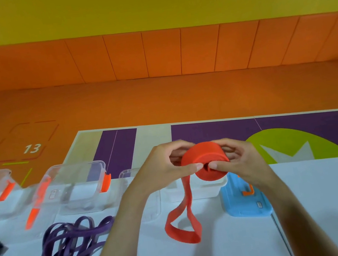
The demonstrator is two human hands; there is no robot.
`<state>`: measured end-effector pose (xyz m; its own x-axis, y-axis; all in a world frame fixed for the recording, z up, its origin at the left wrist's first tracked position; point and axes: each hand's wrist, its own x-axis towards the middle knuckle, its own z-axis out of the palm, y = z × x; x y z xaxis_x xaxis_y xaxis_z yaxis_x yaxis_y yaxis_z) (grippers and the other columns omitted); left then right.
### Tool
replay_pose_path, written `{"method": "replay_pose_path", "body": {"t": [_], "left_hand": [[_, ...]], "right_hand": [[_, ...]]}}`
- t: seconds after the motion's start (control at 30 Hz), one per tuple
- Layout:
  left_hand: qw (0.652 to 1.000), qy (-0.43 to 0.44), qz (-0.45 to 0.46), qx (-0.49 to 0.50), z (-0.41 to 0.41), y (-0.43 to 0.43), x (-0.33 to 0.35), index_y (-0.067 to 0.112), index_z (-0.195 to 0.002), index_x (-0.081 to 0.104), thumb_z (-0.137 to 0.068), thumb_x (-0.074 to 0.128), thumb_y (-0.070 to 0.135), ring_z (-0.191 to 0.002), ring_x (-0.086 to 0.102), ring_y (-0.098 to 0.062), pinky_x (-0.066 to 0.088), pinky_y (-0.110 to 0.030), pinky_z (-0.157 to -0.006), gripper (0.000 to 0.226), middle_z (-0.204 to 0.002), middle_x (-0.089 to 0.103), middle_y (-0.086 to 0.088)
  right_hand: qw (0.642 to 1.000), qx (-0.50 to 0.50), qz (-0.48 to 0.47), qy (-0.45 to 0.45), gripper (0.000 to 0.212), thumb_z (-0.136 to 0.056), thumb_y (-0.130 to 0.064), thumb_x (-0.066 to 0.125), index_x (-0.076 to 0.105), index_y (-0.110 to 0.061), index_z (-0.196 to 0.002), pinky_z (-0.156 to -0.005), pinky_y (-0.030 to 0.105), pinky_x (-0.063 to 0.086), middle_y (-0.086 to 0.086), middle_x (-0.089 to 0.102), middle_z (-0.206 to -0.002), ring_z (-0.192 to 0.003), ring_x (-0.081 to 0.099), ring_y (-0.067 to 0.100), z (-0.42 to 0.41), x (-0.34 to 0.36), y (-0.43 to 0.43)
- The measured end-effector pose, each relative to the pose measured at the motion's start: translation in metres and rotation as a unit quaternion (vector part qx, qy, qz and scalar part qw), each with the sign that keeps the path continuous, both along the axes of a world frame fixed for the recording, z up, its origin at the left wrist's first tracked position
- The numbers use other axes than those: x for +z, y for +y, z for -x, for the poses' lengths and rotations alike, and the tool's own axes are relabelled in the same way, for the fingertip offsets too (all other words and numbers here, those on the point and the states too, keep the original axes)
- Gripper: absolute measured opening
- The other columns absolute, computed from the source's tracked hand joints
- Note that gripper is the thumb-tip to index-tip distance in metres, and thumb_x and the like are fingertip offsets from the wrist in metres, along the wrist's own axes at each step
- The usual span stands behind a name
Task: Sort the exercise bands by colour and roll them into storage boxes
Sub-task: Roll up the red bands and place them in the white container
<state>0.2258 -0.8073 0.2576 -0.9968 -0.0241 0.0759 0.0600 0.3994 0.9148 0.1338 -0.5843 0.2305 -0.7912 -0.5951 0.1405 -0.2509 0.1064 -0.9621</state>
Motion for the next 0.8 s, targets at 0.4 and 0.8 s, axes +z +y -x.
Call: {"method": "replay_pose_path", "body": {"t": [0.4, 0.8], "left_hand": [[0.996, 0.011, -0.044, 0.077, 0.002, 0.003, -0.021, 0.018, -0.12, 0.076, -0.077, 0.092, 0.035, -0.1, 0.076, -0.015, 0.063, -0.032, -0.091, 0.049, -0.107, 0.08, 0.008], [0.991, -0.002, -0.096, 0.095, 0.003, -0.004, -0.032, 0.019, -0.111, 0.078, -0.076, 0.094, 0.02, -0.094, 0.078, -0.012, 0.061, -0.023, -0.085, 0.039, -0.099, 0.081, 0.007]], "right_hand": [[0.994, -0.052, 0.083, -0.041, 0.048, -0.075, -0.03, 0.089, 0.073, -0.029, -0.12, -0.096, 0.04, 0.059, -0.001, 0.073, -0.123, -0.119, 0.068, 0.021, -0.015, -0.022, -0.011], [0.982, -0.067, 0.141, -0.105, 0.043, -0.078, -0.023, 0.089, 0.073, -0.025, -0.118, -0.092, 0.043, 0.06, 0.009, 0.076, -0.116, -0.112, 0.072, 0.032, -0.01, -0.032, -0.008]]}}
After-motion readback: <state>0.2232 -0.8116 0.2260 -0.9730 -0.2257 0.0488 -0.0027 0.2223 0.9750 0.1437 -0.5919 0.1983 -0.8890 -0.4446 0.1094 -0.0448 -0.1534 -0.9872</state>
